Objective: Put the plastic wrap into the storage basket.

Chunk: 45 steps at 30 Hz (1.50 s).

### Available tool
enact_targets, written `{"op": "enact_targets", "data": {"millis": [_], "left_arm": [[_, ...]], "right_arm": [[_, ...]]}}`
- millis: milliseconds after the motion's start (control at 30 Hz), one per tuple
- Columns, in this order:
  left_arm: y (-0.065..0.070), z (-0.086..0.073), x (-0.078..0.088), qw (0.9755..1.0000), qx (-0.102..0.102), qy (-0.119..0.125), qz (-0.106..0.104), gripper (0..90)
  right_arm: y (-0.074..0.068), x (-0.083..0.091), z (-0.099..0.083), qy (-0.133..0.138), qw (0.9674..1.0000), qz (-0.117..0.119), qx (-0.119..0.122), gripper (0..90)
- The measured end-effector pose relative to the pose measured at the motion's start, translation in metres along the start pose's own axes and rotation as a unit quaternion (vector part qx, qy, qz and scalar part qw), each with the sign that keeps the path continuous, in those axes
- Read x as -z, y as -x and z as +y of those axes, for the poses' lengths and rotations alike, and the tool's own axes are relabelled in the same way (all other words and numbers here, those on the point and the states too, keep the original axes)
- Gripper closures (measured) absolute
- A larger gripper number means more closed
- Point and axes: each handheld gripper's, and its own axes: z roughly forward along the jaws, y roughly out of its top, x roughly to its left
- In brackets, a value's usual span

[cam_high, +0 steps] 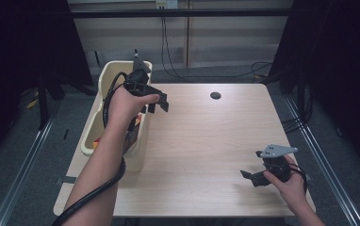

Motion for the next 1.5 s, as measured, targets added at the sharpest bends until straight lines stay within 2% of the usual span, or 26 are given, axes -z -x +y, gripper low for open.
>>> {"op": "enact_targets", "data": {"millis": [100, 333, 667, 1000, 1200, 1400, 1500], "left_arm": [[0.006, 0.001, -0.004, 0.9999, -0.011, -0.005, 0.0, 21.4], [0.018, 0.001, -0.012, 0.9995, -0.031, 0.003, -0.008, 20.2], [0.029, -0.001, -0.026, 0.9984, -0.049, 0.018, -0.021, 17.2], [0.04, -0.005, -0.044, 0.9974, -0.065, 0.011, -0.028, 17.7], [0.047, -0.007, -0.052, 0.9961, -0.08, 0.017, -0.033, 17.8], [0.054, -0.01, -0.061, 0.9945, -0.096, 0.012, -0.041, 17.4], [0.056, -0.012, -0.066, 0.9941, -0.097, 0.01, -0.047, 17.3]], "right_arm": [[0.0, 0.001, 0.0, 0.0, 1.0, 0.002, 0.0, 2.8], [0.0, 0.001, 0.0, -0.001, 1.0, -0.003, -0.002, 2.7], [0.0, 0.001, 0.0, 0.0, 1.0, -0.002, 0.0, 2.8], [-0.001, 0.0, 0.0, -0.001, 1.0, -0.002, 0.0, 2.8], [0.0, 0.0, 0.0, 0.001, 1.0, 0.001, 0.003, 2.7], [-0.001, 0.0, 0.0, 0.0, 1.0, -0.001, 0.002, 2.8], [0.0, 0.0, 0.0, 0.0, 1.0, -0.001, 0.002, 2.7]]}}
